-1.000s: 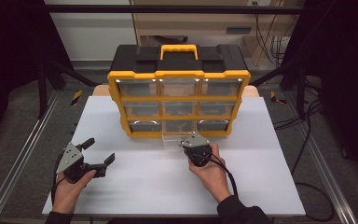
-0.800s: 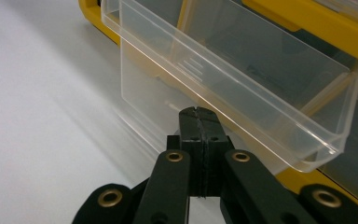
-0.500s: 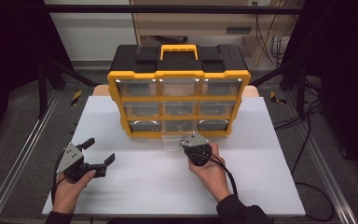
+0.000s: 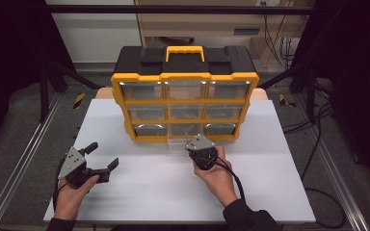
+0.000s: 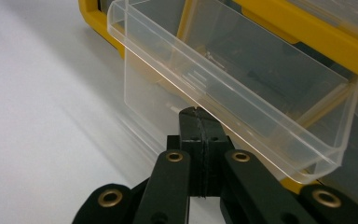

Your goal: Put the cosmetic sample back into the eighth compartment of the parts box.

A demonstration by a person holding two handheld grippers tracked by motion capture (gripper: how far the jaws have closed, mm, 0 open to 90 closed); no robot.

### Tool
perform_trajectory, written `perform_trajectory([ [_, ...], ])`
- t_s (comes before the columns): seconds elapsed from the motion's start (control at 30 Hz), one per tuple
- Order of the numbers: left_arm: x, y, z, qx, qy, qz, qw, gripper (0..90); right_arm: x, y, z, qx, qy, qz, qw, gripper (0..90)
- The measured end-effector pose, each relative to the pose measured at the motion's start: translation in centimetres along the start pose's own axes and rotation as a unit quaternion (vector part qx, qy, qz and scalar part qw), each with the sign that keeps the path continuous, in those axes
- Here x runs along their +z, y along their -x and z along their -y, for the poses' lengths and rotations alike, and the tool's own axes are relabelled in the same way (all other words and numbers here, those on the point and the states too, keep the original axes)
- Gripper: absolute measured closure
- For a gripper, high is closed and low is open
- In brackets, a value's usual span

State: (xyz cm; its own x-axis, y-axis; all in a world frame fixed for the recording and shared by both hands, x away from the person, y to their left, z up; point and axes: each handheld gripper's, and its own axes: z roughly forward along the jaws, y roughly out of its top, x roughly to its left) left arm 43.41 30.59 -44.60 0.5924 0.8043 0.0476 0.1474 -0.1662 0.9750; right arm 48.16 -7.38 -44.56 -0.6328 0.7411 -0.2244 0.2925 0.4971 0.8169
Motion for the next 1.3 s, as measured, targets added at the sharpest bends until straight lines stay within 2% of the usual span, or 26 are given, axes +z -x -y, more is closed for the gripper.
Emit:
perform_trajectory([
  [1.3, -0.09, -0.04, -0.1, 0.0, 0.004, 0.0, 1.0, 2.2, 0.82, 0.27, -0.44, 0.007, 0.0, 0.004, 1.0, 90.0],
])
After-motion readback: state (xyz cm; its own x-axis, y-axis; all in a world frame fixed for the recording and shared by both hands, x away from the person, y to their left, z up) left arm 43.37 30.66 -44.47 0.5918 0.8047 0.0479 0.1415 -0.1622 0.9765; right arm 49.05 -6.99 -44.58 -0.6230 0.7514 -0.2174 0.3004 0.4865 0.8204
